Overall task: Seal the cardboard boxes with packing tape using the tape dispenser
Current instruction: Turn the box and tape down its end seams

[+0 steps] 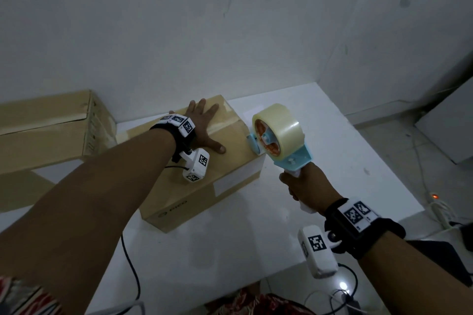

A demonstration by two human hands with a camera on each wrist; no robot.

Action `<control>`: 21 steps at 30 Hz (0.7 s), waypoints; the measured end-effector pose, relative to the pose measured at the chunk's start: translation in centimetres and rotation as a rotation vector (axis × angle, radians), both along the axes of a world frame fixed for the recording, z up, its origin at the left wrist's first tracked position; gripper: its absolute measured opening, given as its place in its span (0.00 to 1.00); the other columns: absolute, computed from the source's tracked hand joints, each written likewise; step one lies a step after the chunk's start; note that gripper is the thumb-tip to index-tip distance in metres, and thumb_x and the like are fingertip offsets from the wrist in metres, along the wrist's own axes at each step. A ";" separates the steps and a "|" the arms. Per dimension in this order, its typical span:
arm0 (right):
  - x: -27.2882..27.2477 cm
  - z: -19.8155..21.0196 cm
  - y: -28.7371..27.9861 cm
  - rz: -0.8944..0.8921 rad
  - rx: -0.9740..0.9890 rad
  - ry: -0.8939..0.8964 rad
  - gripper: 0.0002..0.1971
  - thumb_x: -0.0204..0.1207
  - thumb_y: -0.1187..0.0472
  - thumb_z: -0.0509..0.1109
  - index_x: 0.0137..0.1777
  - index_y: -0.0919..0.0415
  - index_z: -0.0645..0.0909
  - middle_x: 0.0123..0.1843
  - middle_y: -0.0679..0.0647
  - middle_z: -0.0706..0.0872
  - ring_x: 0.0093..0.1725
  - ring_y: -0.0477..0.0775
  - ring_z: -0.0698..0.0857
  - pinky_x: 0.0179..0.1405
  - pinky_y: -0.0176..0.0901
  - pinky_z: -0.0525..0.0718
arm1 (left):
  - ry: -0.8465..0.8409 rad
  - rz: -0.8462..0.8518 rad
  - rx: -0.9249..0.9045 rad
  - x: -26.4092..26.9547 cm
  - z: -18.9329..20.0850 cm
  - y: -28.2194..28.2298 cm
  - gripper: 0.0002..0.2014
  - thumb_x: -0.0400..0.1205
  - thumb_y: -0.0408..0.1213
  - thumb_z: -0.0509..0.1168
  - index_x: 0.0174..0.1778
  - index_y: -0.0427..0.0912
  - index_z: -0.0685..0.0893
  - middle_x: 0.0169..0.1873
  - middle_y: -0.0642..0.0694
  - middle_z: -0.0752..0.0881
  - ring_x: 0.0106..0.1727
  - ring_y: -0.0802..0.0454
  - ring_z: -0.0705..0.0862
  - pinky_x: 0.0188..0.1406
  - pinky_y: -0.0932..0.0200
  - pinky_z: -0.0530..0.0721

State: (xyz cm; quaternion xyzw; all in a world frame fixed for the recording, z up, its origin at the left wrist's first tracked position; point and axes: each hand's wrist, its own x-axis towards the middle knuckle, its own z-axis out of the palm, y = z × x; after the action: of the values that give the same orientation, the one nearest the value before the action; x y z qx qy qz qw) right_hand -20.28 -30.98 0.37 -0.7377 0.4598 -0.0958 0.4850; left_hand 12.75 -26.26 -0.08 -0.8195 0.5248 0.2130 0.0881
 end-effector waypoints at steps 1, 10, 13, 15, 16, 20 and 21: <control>-0.1 -0.2 -0.1 -0.004 -0.013 0.003 0.10 0.74 0.64 0.69 0.32 0.61 0.73 0.22 0.54 0.79 0.23 0.53 0.76 0.29 0.45 0.77 | -0.004 -0.003 0.001 -0.1 0.1 -0.1 0.74 0.45 0.86 0.64 0.82 0.63 0.32 0.84 0.52 0.32 0.85 0.42 0.35 0.73 0.17 0.49; -1.4 -1.8 0.0 -0.075 -0.068 0.000 0.11 0.70 0.64 0.71 0.30 0.58 0.71 0.22 0.53 0.79 0.24 0.55 0.76 0.31 0.48 0.77 | 0.001 -0.026 -0.001 0.1 -0.2 -0.5 0.79 0.37 0.88 0.59 0.83 0.61 0.34 0.85 0.46 0.35 0.85 0.35 0.36 0.81 0.28 0.51; -1.9 -2.2 0.3 -0.104 -0.091 0.010 0.11 0.69 0.63 0.71 0.31 0.59 0.71 0.25 0.56 0.80 0.27 0.58 0.78 0.32 0.49 0.78 | -0.002 -0.037 0.006 0.1 -0.3 -0.8 0.79 0.36 0.89 0.59 0.83 0.62 0.35 0.85 0.46 0.35 0.85 0.34 0.37 0.80 0.27 0.51; -2.1 -2.5 0.5 -0.109 -0.097 0.009 0.11 0.69 0.64 0.72 0.31 0.60 0.71 0.27 0.57 0.80 0.29 0.59 0.78 0.33 0.49 0.78 | -0.016 -0.051 0.015 0.3 -0.5 -0.9 0.79 0.35 0.89 0.58 0.83 0.62 0.35 0.85 0.45 0.35 0.85 0.34 0.37 0.80 0.26 0.52; -2.2 -2.6 0.6 -0.108 -0.098 0.005 0.12 0.69 0.65 0.72 0.31 0.61 0.71 0.27 0.58 0.80 0.29 0.58 0.78 0.32 0.49 0.77 | -0.022 -0.057 0.018 0.3 -0.5 -1.0 0.79 0.35 0.89 0.58 0.83 0.62 0.35 0.85 0.45 0.35 0.85 0.34 0.37 0.80 0.26 0.52; -2.3 -3.0 0.7 -0.102 -0.112 0.004 0.12 0.69 0.66 0.72 0.31 0.69 0.72 0.26 0.61 0.80 0.27 0.58 0.76 0.31 0.46 0.75 | -0.020 -0.048 0.017 0.2 -0.3 -1.0 0.80 0.34 0.89 0.59 0.83 0.62 0.35 0.85 0.46 0.36 0.85 0.35 0.37 0.80 0.27 0.52; -2.4 -3.0 0.8 -0.106 -0.107 0.006 0.12 0.69 0.67 0.72 0.30 0.66 0.72 0.26 0.60 0.80 0.27 0.57 0.76 0.30 0.45 0.74 | -0.021 -0.046 0.019 0.2 -0.3 -1.0 0.80 0.34 0.89 0.59 0.83 0.62 0.35 0.85 0.46 0.36 0.85 0.35 0.38 0.80 0.27 0.52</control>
State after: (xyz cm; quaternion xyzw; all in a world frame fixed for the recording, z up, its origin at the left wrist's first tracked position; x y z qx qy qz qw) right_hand -22.66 -30.19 -2.66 -0.7375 0.4938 -0.1434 0.4377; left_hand 12.92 -27.22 -0.33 -0.8084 0.5406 0.2072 0.1063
